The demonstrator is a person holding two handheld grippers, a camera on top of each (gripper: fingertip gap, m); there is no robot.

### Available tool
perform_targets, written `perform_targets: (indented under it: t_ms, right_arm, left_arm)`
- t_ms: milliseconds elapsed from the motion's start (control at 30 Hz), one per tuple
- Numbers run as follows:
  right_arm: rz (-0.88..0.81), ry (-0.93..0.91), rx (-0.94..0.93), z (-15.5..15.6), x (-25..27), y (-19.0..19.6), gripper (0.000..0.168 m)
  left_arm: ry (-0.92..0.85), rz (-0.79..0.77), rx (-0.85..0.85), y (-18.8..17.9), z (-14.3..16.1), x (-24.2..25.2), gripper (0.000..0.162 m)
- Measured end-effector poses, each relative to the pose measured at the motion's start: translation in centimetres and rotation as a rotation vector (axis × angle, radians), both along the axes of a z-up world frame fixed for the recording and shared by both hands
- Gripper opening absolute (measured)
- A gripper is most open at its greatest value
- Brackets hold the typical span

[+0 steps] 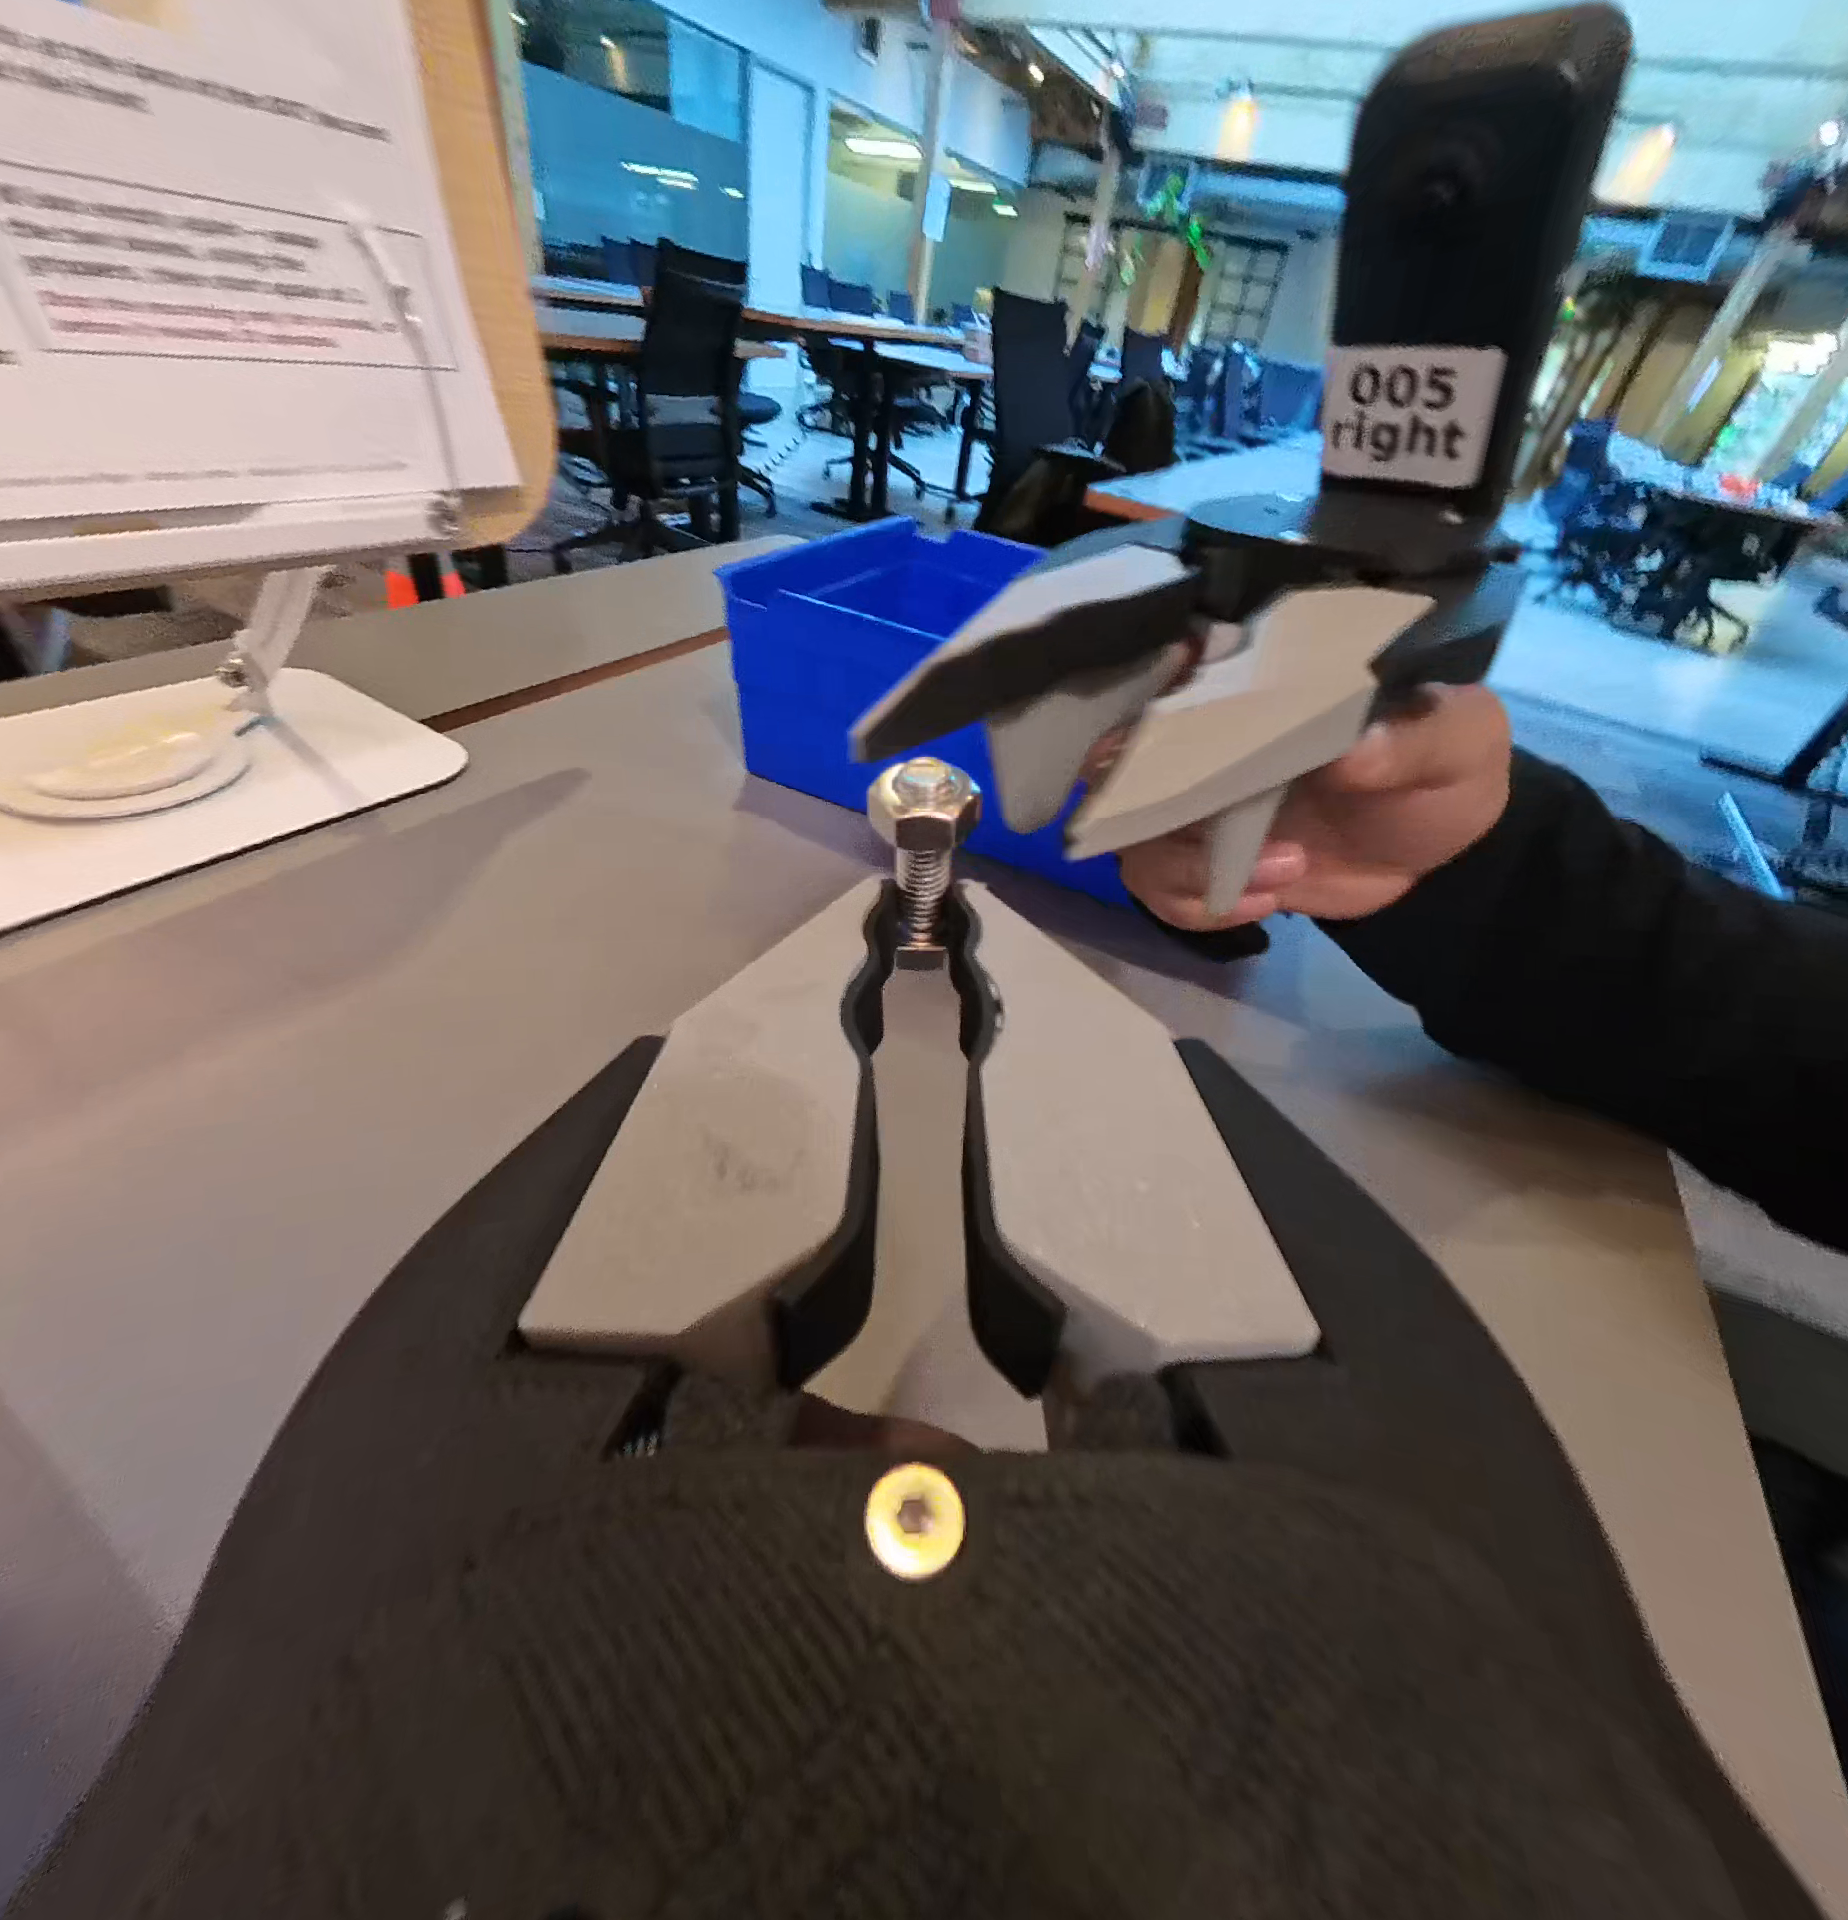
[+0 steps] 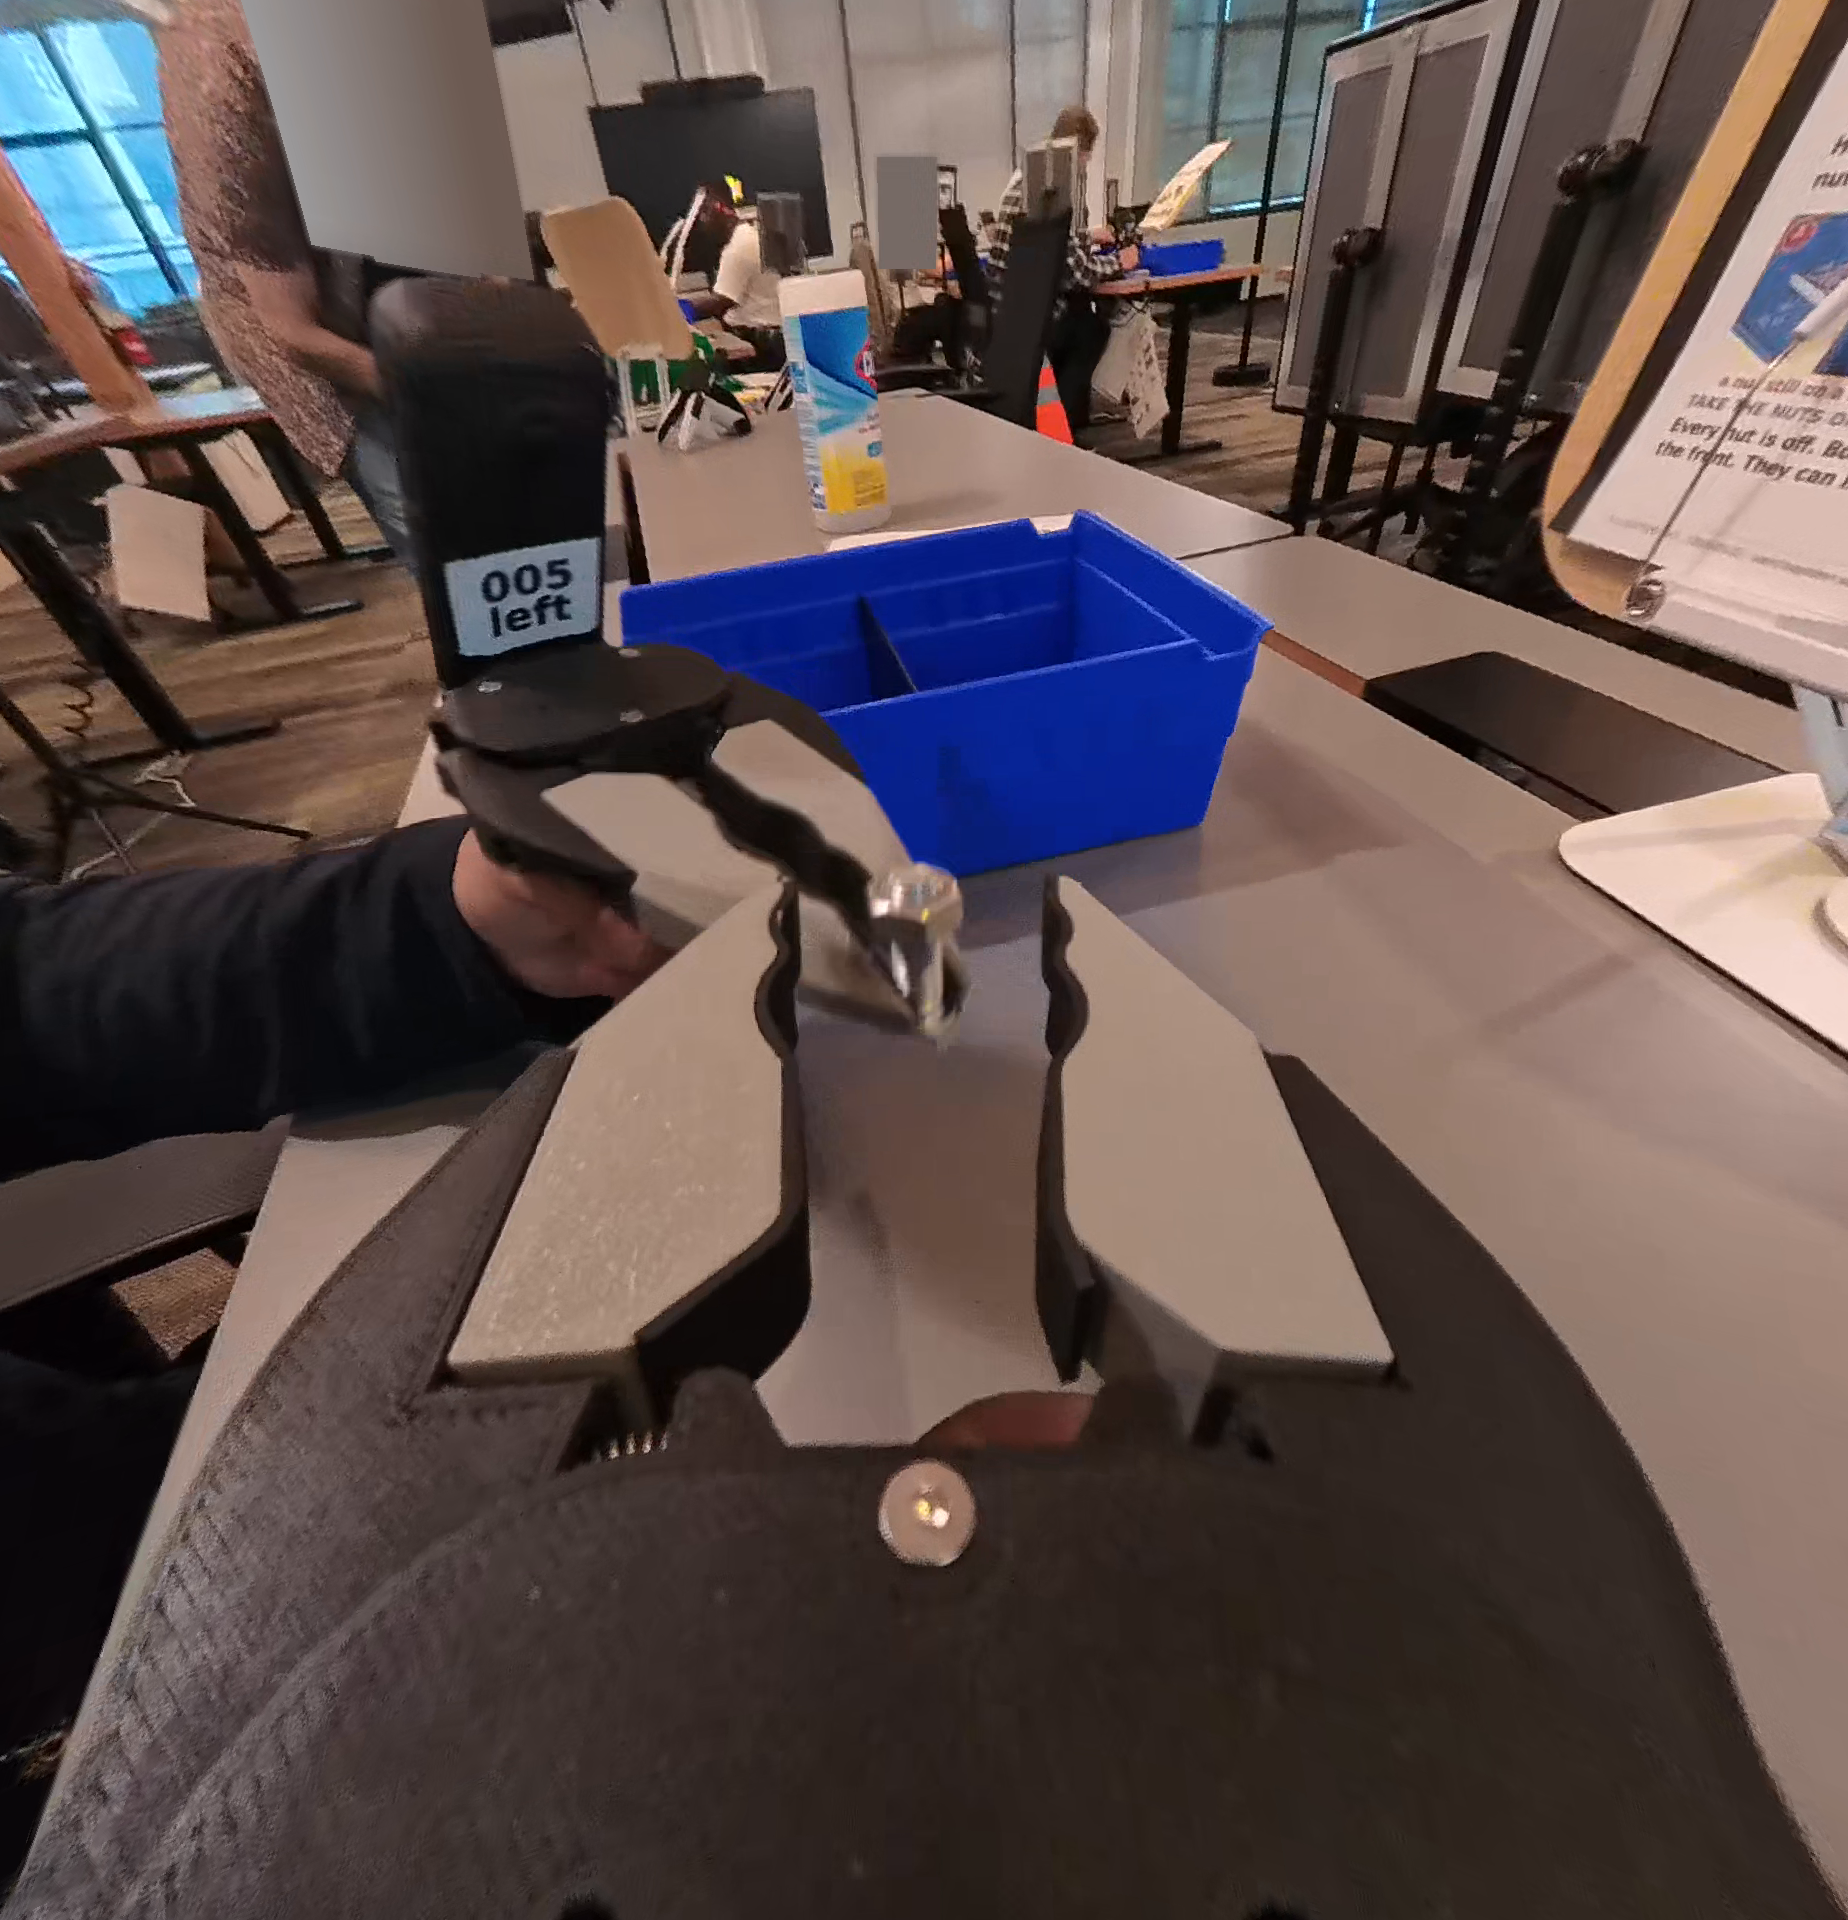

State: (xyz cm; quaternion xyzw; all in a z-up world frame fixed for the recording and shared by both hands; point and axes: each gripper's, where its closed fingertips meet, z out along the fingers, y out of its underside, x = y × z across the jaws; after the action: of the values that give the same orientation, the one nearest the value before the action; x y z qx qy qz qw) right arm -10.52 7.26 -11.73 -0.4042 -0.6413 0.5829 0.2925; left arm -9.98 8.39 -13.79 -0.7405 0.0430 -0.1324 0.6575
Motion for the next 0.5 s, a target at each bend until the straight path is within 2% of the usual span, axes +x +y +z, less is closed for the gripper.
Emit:
perform_targets:
  t_ms: [67,100,133,167,233,333,400,500]
  right_arm:
    - [0.019,-0.016,0.002,-0.5,-0.1,-0.7,0.043]
    - [0.046,-0.035,0.011,-0.8,0.0,-1.2,0.035]
    - [0.060,-0.048,0.021,-1.0,0.2,-1.3,0.042]
    - [0.059,-0.047,0.031,-0.9,0.3,-1.2,0.041]
    - [0.097,-0.013,0.013,0.0,1.1,-1.1,0.013]
    - [0.089,0.021,-0.089,1.6,1.2,-0.4,0.030]
    - [0.034,0.005,-0.077,1.0,0.6,0.3,0.035]
    - [-0.031,-0.032,-0.010,-0.5,-0.4,0.8,0.038]
  left_arm:
    - [0.048,-0.041,-0.012,0.2,-0.4,1.4,0.007]
    - [0.068,-0.030,-0.015,0.3,-0.6,1.5,0.007]
    - [0.082,0.001,-0.024,0.5,-0.8,1.0,0.007]
    - [0.077,0.020,-0.029,0.4,-0.8,0.4,0.007]
    - [-0.002,0.071,-0.012,0.2,-0.3,-1.2,0.007]
    - [-0.077,0.106,-0.012,-0.3,0.0,-3.1,0.006]
    - [-0.057,0.096,0.002,-0.2,0.1,-2.7,0.006]
    - [-0.023,-0.003,0.006,0.0,0.1,0.0,0.006]
